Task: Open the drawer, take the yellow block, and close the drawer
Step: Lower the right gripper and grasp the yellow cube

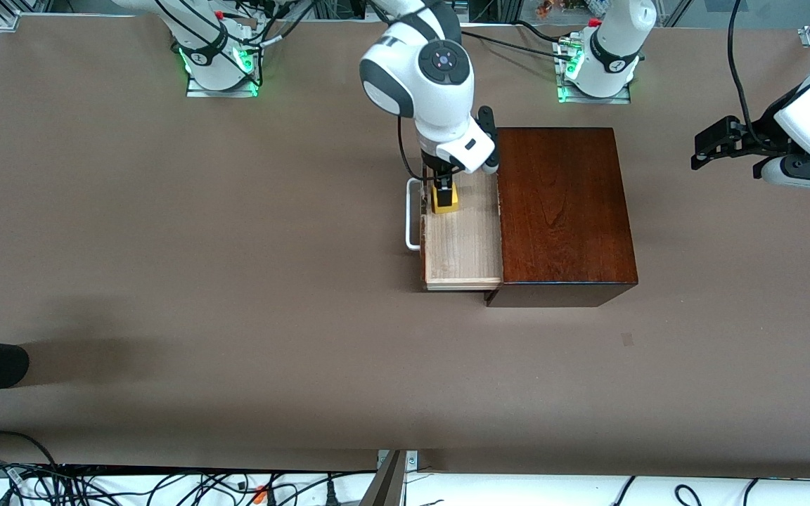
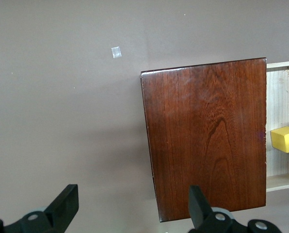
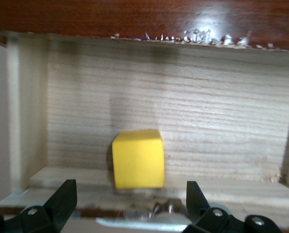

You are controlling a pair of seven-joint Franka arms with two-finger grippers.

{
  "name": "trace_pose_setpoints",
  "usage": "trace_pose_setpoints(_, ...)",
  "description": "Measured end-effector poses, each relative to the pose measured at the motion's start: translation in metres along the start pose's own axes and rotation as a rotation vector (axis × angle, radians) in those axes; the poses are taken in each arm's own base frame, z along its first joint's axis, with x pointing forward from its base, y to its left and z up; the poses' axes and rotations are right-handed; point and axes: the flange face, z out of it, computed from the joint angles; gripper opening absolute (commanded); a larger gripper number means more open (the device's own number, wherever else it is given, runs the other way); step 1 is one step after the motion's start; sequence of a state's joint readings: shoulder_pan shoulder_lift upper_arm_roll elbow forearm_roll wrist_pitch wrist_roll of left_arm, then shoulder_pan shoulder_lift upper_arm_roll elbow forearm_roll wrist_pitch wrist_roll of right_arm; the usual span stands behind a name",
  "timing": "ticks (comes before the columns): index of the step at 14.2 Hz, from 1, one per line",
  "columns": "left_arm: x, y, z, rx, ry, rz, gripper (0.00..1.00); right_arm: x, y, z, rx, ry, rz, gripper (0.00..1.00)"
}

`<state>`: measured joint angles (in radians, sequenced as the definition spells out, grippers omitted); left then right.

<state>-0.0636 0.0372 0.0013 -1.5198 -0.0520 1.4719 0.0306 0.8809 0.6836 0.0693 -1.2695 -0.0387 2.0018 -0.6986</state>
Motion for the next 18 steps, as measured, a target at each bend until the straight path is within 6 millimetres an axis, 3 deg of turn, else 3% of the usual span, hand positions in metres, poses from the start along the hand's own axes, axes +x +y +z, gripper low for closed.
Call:
trace_pose_setpoints(3, 0.0, 0.0, 0.0, 0.0, 0.0, 0.0, 1.0, 0.009, -0.003, 0.019, -0.011, -0.017, -0.023, 1.0)
trace_pose_setpoints(8, 0.0, 0.0, 0.0, 0.0, 0.0, 0.0, 1.0, 0.014, -0.006, 0.021, -0.023, -0.023, 0.035, 1.0)
trace_pose_setpoints(13, 0.0, 0.0, 0.0, 0.0, 0.0, -0.001, 1.0, 0.014, -0.004, 0.039, -0.031, -0.037, 0.044, 1.0)
trace_pose_setpoints(16, 0.001, 0.0, 0.001, 0.0, 0.0, -0.001, 1.0, 0.015, -0.004, 0.042, -0.04, -0.043, 0.036, 0.86)
trace_pose_setpoints(18, 0.001, 0.0, 0.001, 0.0, -0.001, -0.001, 1.0, 0.015, -0.004, 0.042, -0.042, -0.045, 0.031, 0.66)
